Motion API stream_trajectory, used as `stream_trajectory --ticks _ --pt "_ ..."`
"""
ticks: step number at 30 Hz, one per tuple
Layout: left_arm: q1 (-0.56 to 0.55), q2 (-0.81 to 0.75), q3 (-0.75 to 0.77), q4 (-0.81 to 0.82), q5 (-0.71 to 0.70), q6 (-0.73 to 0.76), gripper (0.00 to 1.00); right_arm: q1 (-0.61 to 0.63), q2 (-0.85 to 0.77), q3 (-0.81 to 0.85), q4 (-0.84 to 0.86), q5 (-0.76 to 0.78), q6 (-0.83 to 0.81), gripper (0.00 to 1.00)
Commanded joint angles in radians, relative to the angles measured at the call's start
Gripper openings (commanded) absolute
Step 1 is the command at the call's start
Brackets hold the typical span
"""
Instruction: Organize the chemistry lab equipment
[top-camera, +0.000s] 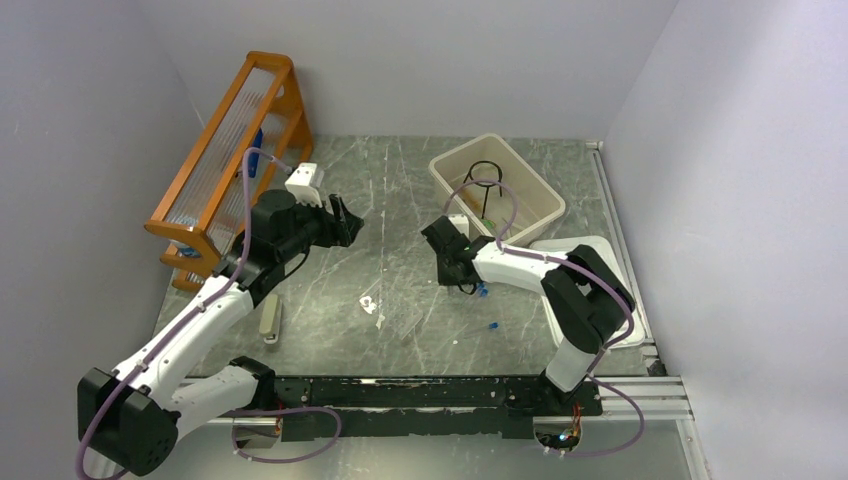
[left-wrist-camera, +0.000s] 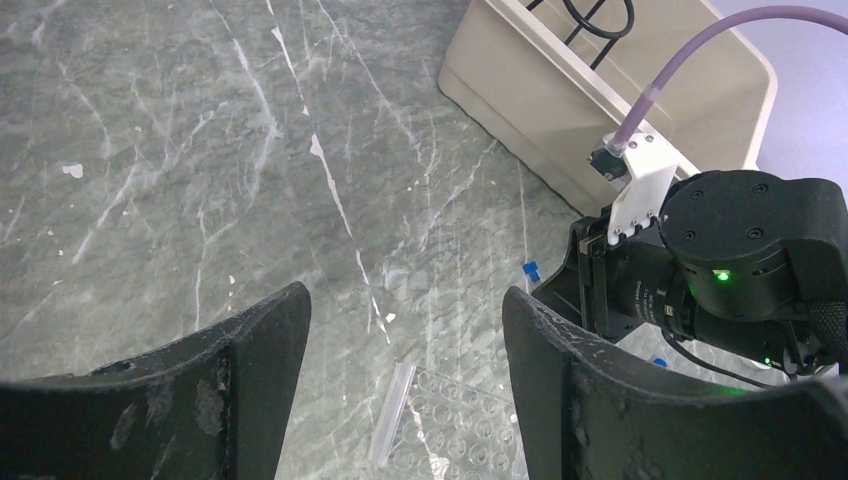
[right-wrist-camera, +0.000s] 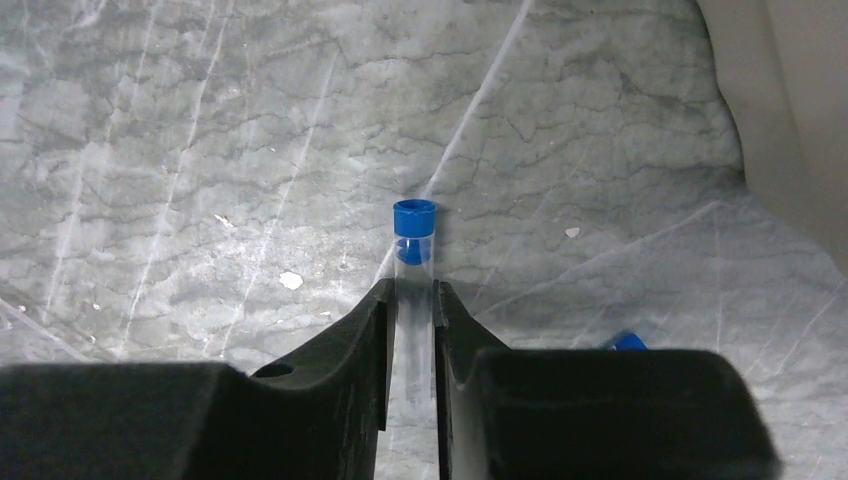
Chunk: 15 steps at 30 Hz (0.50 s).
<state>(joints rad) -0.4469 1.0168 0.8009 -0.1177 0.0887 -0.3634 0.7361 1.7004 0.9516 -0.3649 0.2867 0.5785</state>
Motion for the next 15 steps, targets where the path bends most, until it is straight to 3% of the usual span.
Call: stream_trajectory --ticks 1,7,15 --pt "0.004 0.011 0.006 0.010 0.014 -0.012 0.74 0.006 0.034 -0.010 0.040 -0.011 -0.030 0.20" --pt "0.004 0.012 -0.025 0.052 0.077 -0.067 0.73 0.007 0.020 0.006 0.110 -0.020 -0.080 0.10" --pt "0.001 0.037 -0.138 0.263 0.297 -0.241 0.69 0.007 -0.229 -0.024 0.350 -0.138 -0.097 0.09"
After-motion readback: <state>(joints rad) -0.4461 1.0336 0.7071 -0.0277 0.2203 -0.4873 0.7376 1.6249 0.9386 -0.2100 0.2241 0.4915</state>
